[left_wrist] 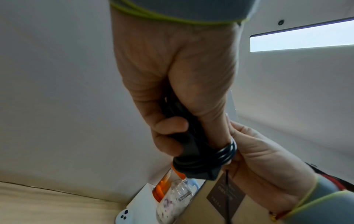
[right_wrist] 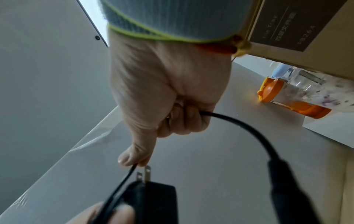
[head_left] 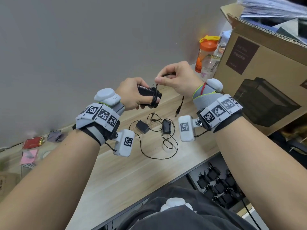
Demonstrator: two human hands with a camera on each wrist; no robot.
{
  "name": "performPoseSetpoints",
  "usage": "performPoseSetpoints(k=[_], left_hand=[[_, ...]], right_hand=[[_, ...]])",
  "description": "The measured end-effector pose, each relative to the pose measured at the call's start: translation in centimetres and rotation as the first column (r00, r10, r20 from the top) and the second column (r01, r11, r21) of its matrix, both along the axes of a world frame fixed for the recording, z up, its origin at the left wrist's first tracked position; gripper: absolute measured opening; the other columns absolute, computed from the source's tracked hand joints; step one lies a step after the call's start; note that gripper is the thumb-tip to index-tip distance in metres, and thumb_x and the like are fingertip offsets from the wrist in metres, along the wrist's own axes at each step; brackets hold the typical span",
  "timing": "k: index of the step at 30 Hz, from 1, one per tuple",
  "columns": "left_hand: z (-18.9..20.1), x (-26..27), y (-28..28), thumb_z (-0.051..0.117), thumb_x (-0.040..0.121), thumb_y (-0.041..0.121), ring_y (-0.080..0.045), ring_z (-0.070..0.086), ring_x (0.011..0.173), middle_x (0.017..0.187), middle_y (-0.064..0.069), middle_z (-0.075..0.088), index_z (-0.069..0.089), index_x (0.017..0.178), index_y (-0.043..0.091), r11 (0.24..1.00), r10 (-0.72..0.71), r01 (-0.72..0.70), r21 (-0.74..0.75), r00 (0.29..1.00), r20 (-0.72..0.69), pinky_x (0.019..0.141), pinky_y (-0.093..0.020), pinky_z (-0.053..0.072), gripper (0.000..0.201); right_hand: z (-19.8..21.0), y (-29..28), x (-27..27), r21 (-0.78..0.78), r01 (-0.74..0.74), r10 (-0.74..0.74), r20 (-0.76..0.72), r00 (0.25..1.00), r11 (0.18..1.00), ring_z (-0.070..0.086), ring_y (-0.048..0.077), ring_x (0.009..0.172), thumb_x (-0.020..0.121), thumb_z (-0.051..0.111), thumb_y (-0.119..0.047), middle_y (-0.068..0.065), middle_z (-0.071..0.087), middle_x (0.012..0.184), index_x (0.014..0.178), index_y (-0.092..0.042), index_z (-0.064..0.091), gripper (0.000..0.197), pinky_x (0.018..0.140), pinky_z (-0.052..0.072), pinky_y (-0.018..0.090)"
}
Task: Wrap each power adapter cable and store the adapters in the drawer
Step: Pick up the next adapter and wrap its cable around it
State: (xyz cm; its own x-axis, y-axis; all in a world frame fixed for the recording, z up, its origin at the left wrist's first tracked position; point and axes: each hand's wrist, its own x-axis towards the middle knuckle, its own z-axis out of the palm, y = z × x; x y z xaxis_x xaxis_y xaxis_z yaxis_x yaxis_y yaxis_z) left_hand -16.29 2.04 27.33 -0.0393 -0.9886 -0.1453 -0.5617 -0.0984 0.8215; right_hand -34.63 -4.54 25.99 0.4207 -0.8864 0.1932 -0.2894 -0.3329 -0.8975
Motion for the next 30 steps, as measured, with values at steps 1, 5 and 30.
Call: performPoseSetpoints(k=[1, 5, 30], left_hand=[[0.2, -0.3, 0.1, 0.088, 0.070, 0.023, -0.013, 0.054, 0.040, 0.058, -0.003, 0.066, 0.056, 0.091, 0.011, 1.000, -0.015, 0.015, 0.003, 1.000, -0.019, 0.033, -0.020, 0.036, 0.041], [0.8, -1.0, 0.2, 0.087, 0.072, 0.019, -0.016, 0.056, 0.043, 0.063, -0.010, 0.069, 0.054, 0.091, 0.008, 0.998, -0.067, 0.063, -0.030, 0.987, -0.145, 0.037, -0.022, 0.038, 0.039], [-0.7, 0.9, -2.0, 0.089, 0.062, 0.038, -0.019, 0.068, 0.051, 0.075, -0.005, 0.073, 0.059, 0.086, 0.019, 0.915, 0.334, -0.359, -0.187, 0.930, -0.152, 0.045, -0.028, 0.051, 0.043]], right_hand=[[-0.1, -0.2, -0.1, 0.003, 0.007, -0.007, 0.017, 1.000, 1.000, 0.055, 0.003, 0.065, 0.081, 0.079, -0.028, 0.001, 0.068, 0.071, 0.072, -0.025, 0.071, 0.012, 0.070, 0.047, 0.023], [-0.8, -0.6, -0.4, 0.002, 0.054, -0.054, 0.052, 0.997, 0.999, 0.049, 0.006, 0.067, 0.088, 0.073, -0.025, 0.003, 0.063, 0.073, 0.075, -0.019, 0.070, 0.014, 0.066, 0.042, 0.019], [-1.4, 2.9, 2.0, 0.136, -0.062, 0.081, -0.146, 0.986, 0.989, 0.048, 0.010, 0.042, 0.096, 0.060, -0.017, -0.001, 0.065, 0.061, 0.089, -0.008, 0.073, 0.017, 0.044, 0.040, 0.022]])
